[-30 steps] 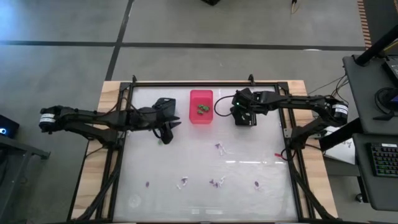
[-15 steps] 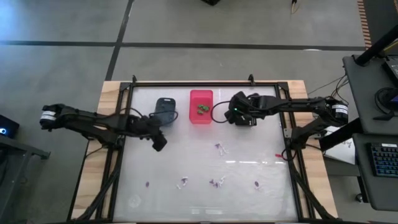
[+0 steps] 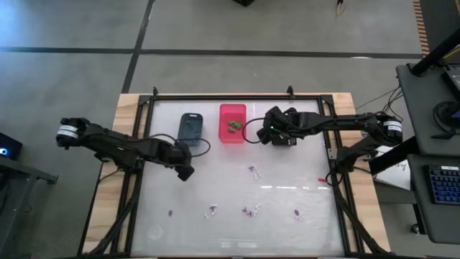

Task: Sort Halloween decoration
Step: Put the green skeleton toy into the pink bin

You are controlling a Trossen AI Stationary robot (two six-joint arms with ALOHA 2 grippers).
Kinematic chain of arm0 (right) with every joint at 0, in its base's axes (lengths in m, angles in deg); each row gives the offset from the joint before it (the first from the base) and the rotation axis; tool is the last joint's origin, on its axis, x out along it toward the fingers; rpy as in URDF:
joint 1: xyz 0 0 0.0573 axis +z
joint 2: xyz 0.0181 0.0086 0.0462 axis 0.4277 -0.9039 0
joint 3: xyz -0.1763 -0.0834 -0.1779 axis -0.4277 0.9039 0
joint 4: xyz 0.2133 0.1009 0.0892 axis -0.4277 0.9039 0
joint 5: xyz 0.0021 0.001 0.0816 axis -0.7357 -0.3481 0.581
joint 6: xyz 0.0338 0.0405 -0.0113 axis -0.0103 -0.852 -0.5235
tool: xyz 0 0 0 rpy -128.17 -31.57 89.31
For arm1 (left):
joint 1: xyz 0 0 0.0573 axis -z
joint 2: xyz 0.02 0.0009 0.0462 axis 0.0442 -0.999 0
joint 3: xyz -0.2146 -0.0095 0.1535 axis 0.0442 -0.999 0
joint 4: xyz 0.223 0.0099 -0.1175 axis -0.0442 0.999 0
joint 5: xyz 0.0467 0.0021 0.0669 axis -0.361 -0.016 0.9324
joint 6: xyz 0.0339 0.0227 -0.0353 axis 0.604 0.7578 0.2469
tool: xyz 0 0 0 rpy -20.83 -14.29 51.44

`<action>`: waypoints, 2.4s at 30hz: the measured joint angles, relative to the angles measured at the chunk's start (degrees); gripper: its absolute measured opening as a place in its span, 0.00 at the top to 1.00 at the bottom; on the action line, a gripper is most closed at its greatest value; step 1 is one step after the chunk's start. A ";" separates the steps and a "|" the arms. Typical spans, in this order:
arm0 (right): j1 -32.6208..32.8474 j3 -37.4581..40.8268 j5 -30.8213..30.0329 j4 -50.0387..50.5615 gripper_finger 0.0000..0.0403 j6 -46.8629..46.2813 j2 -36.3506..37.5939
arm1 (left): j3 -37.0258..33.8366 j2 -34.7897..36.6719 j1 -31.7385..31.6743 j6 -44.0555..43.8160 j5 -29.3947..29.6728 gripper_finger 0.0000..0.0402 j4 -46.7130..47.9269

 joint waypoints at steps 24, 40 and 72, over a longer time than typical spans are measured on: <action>1.36 -0.02 0.00 -0.24 0.72 -0.87 0.00 | 0.02 -10.47 -0.06 1.07 2.12 0.71 -5.19; 1.36 -0.02 -0.02 -0.24 0.73 -0.87 0.02 | -0.11 -10.25 0.00 1.08 0.36 0.93 -4.95; 1.37 -0.02 -0.02 -0.35 0.74 -0.57 0.02 | 15.22 -0.66 -5.56 44.64 4.33 0.99 -24.49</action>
